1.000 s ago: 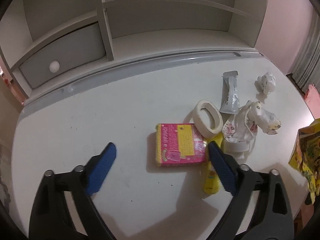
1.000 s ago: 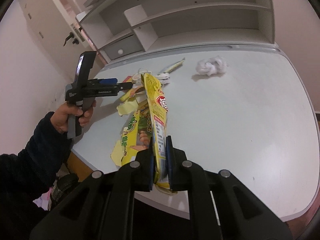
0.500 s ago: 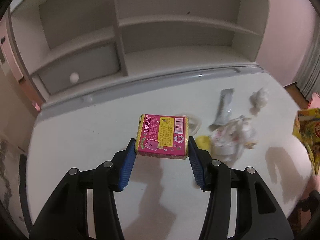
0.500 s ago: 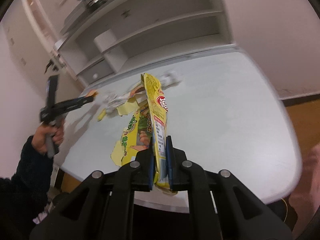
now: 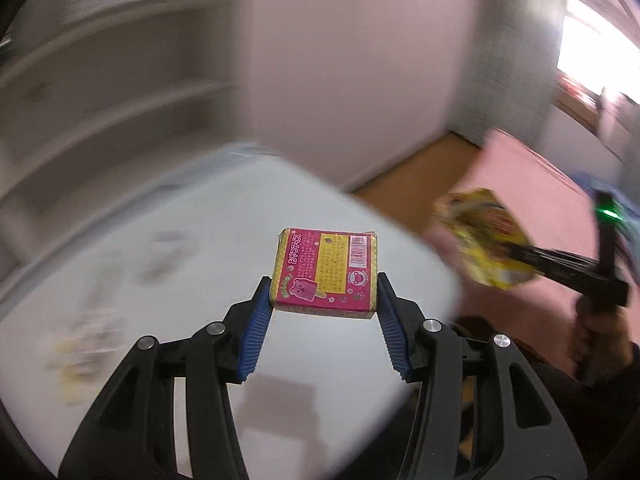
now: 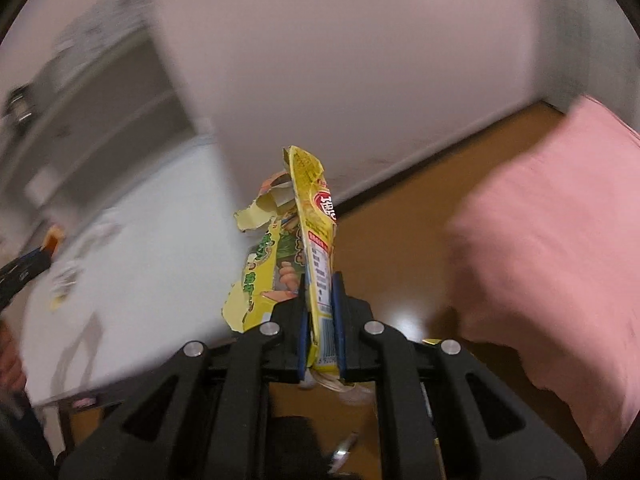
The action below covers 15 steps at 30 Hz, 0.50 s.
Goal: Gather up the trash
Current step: 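Carry the snack bag and pink box to the bin and open both tools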
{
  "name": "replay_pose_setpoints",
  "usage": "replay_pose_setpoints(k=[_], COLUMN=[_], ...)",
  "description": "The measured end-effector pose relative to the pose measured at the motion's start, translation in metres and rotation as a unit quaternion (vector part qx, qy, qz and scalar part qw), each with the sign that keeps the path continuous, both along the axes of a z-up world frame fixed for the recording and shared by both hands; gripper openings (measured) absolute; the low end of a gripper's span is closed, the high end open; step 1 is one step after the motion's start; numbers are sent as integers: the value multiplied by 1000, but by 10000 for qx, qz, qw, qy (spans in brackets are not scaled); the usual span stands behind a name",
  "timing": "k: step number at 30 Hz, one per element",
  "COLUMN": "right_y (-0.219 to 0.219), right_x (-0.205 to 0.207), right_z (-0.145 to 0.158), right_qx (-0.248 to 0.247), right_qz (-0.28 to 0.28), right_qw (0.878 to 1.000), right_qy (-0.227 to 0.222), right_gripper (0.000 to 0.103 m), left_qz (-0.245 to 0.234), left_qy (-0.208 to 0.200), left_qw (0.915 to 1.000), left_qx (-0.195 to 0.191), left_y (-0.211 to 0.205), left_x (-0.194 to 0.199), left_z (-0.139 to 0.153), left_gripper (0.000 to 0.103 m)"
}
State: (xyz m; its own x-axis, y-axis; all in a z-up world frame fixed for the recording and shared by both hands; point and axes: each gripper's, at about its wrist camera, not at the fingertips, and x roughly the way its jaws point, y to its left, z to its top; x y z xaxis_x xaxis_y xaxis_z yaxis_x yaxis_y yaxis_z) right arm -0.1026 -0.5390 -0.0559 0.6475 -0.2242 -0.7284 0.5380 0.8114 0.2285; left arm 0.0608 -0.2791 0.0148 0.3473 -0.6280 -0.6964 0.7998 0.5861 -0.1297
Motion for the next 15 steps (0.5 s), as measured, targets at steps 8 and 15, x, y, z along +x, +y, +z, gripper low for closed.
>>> replay_pose_setpoints(k=[8,15], right_y=[-93,-122], right_x=[-77,-91], right_z=[-87,-161], right_qx=[401,1148], right_qz=[-1487,-1640], right_qw=[9826,9607], right_qy=[1042,1923], right_gripper=[11,11], left_qz=[-1672,-1984], left_qy=[565,1088], left_qw=[9841,9705], left_qx=[201,835], left_y=[-146,-221], left_x=[-89,-93], left_z=[-76,-179], left_gripper=[50,50])
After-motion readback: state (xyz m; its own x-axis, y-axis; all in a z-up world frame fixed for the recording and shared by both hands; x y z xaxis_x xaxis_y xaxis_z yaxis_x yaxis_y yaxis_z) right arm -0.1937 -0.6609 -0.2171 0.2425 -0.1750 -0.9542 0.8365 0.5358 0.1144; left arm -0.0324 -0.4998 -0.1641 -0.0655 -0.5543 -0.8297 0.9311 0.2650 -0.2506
